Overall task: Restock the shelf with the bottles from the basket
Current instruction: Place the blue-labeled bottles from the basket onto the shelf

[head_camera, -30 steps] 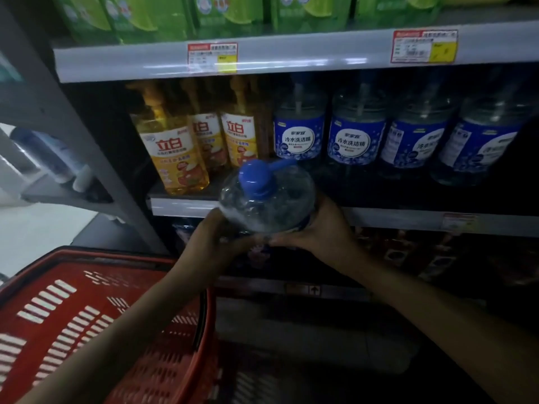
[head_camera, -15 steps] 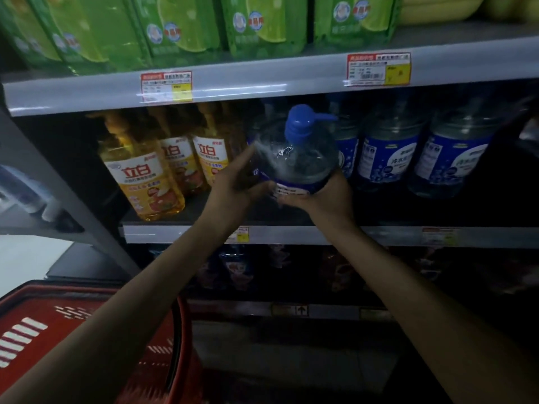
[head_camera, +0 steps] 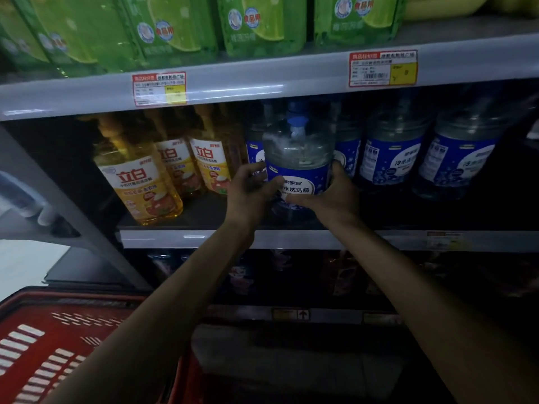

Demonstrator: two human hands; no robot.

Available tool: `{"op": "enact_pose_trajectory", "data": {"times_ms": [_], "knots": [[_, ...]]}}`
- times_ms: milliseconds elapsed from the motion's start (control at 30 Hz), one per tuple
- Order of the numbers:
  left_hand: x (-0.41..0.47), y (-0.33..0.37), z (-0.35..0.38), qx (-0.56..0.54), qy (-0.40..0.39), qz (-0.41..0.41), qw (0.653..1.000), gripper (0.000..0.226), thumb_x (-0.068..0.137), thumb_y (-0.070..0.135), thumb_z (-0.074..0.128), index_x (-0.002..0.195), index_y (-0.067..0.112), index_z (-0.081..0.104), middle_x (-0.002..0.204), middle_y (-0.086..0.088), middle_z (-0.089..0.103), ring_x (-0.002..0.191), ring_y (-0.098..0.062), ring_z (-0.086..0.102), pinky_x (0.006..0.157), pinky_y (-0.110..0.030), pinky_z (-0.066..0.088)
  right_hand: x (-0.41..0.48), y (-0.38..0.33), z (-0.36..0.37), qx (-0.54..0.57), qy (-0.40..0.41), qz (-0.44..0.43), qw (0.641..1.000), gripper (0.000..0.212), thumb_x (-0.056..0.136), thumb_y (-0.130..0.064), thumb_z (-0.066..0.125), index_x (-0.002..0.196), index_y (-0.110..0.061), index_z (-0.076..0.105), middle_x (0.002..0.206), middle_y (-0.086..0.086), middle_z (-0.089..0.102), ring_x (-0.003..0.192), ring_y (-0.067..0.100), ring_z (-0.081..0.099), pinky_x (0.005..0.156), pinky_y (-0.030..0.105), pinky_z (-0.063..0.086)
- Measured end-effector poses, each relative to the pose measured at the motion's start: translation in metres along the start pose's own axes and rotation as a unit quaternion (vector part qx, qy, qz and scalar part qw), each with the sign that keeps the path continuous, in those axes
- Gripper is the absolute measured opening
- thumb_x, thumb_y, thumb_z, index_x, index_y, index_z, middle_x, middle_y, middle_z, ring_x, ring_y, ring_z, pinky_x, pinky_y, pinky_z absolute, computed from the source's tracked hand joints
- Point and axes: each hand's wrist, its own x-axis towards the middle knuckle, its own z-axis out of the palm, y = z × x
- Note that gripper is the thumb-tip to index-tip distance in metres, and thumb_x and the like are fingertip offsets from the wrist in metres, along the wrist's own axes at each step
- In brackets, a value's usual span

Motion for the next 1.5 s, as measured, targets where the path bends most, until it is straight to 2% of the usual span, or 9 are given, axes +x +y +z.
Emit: {"op": "enact_pose_trajectory", "data": {"times_ms": [200,367,600,767,933,1067,1167,1267,1500], "knots": [[-0.002,-0.007,-0.001,0.015,-0.024,-0.001,1.000,0.057,0.086,-0.010,0.073,0.136,0.005,0.051,0.112,0.002,0.070,0.091,0.000,0.073,0.073,-0.024,0.062,-0.005,0.004,0.000,0.000,-0.001,-0.008,1.000,0.094,0.057,-0.039,0.098,0.138,-0.025,0.053,0.129,-0.009,0.067,0.111,0.006,0.066,0.089,0.031,0.059],[-0.005,-0.006,0.000,0.039,-0.045,0.006,0.998,0.067,0.083,-0.019,0.070,0.142,0.001,0.045,0.116,-0.005,0.065,0.097,-0.005,0.067,0.071,-0.020,0.061,-0.016,0.002,0.002,-0.017,-0.010,-0.012,1.000,0.090,0.069,-0.024,0.094,0.145,-0.023,0.044,0.133,-0.005,0.064,0.114,0.009,0.064,0.089,0.026,0.054],[-0.016,0.002,-0.008,0.129,-0.108,0.008,0.986,0.056,0.087,-0.013,0.071,0.128,0.019,0.050,0.102,0.014,0.062,0.077,0.016,0.063,0.066,-0.010,0.054,-0.033,-0.006,0.003,-0.073,-0.003,0.037,0.997,0.081,0.078,-0.021,0.082,0.148,-0.027,0.041,0.137,0.000,0.063,0.122,0.021,0.061,0.100,0.043,0.053],[-0.038,0.003,-0.037,0.208,-0.136,0.041,0.968,0.055,0.087,-0.004,0.076,0.138,0.010,0.057,0.124,0.001,0.067,0.119,-0.017,0.065,0.085,-0.016,0.056,-0.066,-0.017,0.005,-0.087,-0.022,0.072,0.993,0.074,0.085,-0.017,0.075,0.149,-0.027,0.039,0.137,0.001,0.061,0.123,0.023,0.059,0.101,0.039,0.051],[-0.072,-0.004,-0.088,0.364,-0.121,0.097,0.918,0.062,0.092,0.026,0.076,0.149,0.027,0.050,0.141,0.002,0.061,0.128,-0.013,0.057,0.103,-0.035,0.051,-0.095,-0.028,0.021,-0.150,-0.099,0.035,0.983,0.077,0.090,-0.025,0.074,0.155,-0.028,0.032,0.148,0.002,0.050,0.131,0.025,0.051,0.101,0.038,0.048],[-0.102,0.000,-0.131,0.428,-0.128,0.084,0.891,0.069,0.092,0.035,0.075,0.152,0.039,0.042,0.142,0.010,0.049,0.114,0.001,0.050,0.094,-0.027,0.051,-0.113,-0.034,0.041,-0.203,-0.171,-0.003,0.964,0.076,0.091,-0.037,0.074,0.154,-0.028,0.032,0.150,0.002,0.047,0.130,0.025,0.050,0.093,0.033,0.046],[-0.127,0.000,-0.171,0.498,-0.121,0.070,0.856,0.080,0.082,0.061,0.062,0.155,0.046,0.033,0.151,0.012,0.043,0.124,-0.014,0.057,0.097,-0.041,0.056,-0.132,-0.037,0.060,-0.221,-0.224,-0.047,0.948,0.072,0.089,-0.040,0.075,0.149,-0.030,0.036,0.145,0.002,0.048,0.130,0.022,0.049,0.096,0.032,0.046],[-0.156,-0.008,-0.212,0.550,-0.114,0.069,0.825,0.080,0.080,0.062,0.054,0.156,0.043,0.034,0.149,0.010,0.046,0.128,-0.015,0.056,0.101,-0.041,0.053,-0.150,-0.036,0.082,-0.279,-0.278,-0.095,0.914,0.073,0.088,-0.045,0.072,0.149,-0.032,0.035,0.146,0.001,0.045,0.134,0.021,0.044,0.105,0.037,0.045],[-0.230,-0.070,-0.289,0.519,-0.042,-0.033,0.853,0.080,0.083,0.075,0.048,0.155,0.041,0.037,0.147,0.015,0.049,0.132,-0.007,0.053,0.109,-0.034,0.047,-0.183,-0.017,0.109,-0.318,-0.479,-0.119,0.810,0.072,0.092,-0.024,0.068,0.153,-0.042,0.034,0.138,0.000,0.041,0.130,0.019,0.044,0.109,0.028,0.038]]}}
